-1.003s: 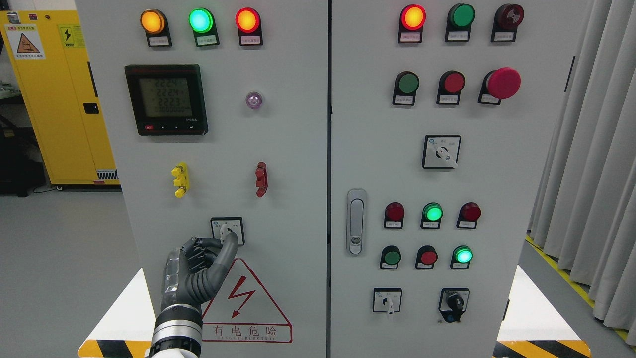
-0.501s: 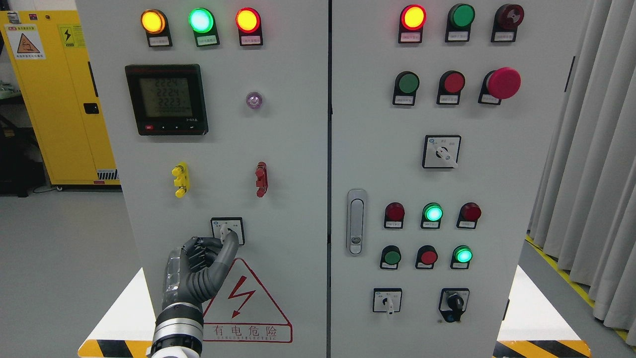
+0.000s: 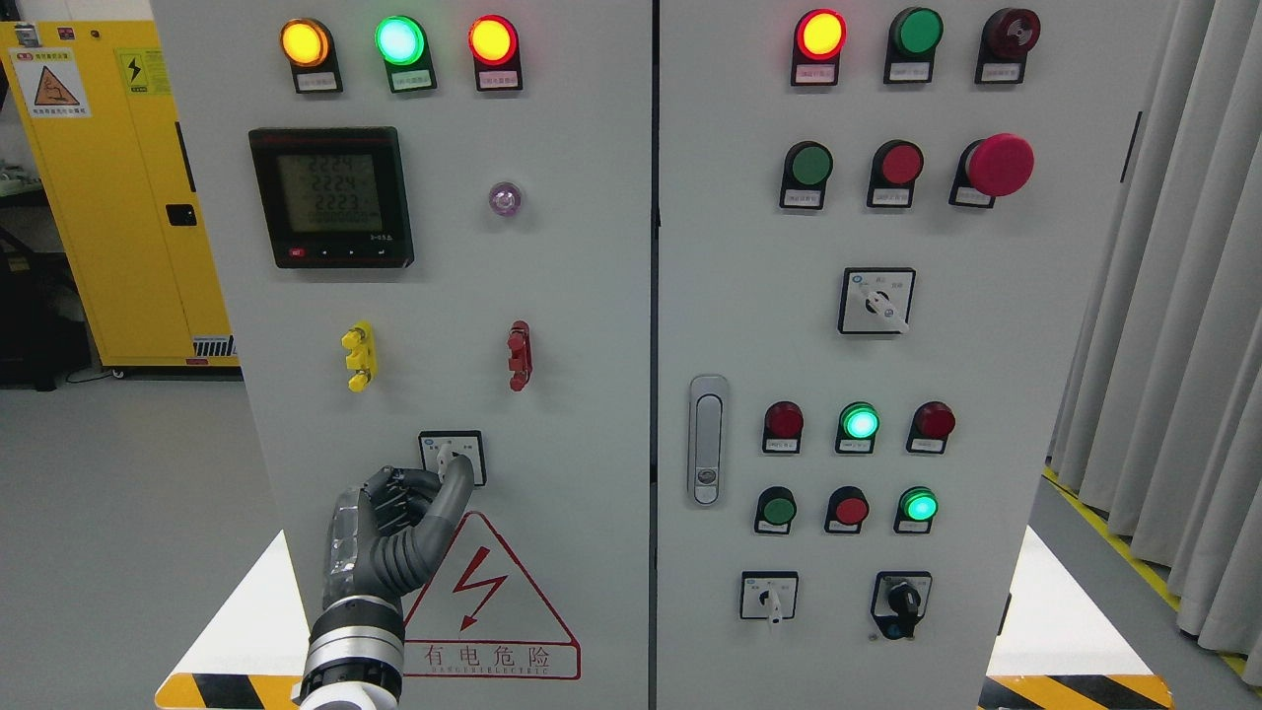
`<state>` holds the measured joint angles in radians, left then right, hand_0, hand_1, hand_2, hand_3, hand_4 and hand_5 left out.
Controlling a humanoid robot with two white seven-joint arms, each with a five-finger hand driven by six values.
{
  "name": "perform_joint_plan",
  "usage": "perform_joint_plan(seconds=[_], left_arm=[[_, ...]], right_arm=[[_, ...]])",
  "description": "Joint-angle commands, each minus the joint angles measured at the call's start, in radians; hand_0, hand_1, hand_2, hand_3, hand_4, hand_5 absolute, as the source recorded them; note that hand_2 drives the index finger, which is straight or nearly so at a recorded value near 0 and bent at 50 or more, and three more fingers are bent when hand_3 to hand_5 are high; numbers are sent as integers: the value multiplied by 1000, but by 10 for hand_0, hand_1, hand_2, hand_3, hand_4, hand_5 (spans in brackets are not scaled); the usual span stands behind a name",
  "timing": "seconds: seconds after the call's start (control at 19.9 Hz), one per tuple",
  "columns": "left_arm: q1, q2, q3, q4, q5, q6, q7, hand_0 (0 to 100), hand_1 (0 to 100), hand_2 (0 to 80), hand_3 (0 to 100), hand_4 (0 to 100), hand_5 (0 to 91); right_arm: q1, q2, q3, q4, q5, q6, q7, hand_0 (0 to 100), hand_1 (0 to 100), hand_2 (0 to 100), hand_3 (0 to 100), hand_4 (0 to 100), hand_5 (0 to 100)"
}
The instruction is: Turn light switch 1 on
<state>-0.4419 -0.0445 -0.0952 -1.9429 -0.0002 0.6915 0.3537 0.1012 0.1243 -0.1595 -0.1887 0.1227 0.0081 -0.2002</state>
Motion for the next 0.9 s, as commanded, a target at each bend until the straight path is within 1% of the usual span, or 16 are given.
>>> perform_joint_plan(seconds=[0.0,0.55,0.85], left_arm=[[-1,-2,-1,6,17,-7,-2,285,623,589,914,908,886],[0,0,-1,13,19,-7,-2,359,615,588,914,909,886],[-1,0,-1,15,19,-7,-2,376,609,584,915,910,886]], right_arm=[[0,0,0,0,0,0,1,0,500,40,0,0,0],[0,0,0,0,0,0,1,0,500,40,0,0,0],[0,0,0,0,0,0,1,0,500,40,0,0,0]])
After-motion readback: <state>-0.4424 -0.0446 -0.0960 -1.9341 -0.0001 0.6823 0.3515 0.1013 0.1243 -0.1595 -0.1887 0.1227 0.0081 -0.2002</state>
